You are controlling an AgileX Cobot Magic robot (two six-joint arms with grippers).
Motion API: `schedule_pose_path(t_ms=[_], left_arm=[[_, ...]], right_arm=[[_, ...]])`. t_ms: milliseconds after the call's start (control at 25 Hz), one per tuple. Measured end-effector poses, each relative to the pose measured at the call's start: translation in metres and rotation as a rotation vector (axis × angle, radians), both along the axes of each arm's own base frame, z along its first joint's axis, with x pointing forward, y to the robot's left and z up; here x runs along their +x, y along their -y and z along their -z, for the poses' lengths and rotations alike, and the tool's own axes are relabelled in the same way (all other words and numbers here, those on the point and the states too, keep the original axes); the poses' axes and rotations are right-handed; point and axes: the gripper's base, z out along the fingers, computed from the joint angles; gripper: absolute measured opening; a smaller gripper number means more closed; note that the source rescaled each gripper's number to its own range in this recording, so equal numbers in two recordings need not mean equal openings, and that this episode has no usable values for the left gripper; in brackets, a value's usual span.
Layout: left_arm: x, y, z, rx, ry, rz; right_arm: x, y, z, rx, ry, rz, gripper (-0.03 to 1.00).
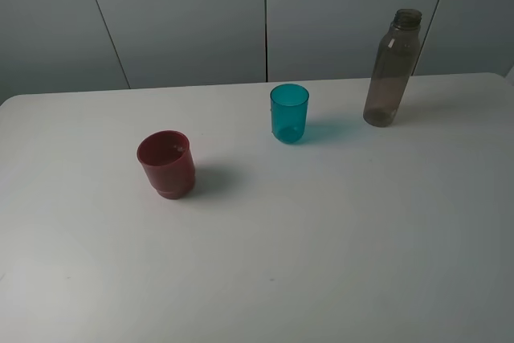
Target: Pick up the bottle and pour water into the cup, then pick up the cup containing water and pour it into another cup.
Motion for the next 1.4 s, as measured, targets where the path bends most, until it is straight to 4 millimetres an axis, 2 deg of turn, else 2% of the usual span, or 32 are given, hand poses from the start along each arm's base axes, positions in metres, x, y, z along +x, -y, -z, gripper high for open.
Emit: schedule_pose_path(t_ms=[280,400,880,1400], left_arm=[[0.0,0.0,0.0,0.0,0.0,0.0],[0.0,0.0,0.0,0.0,0.0,0.0],[0.0,0.0,0.0,0.0,0.0,0.0],[0.0,0.0,0.0,-0.002,0.0,-0.001]], right_arm=[[-0.0016,-0.0015,-0.0001,0.005,0.005,0.238,1.0],[-0.0018,-0.0019,-0.0001,0.005,0.005,0.287,1.0],[-0.0021,-0.007,-0.0001,-0.07,0.018,0.333,1.0],[-0.0021,-0.0064,-0.0001,-0.047,0.013,0.36,1.0]])
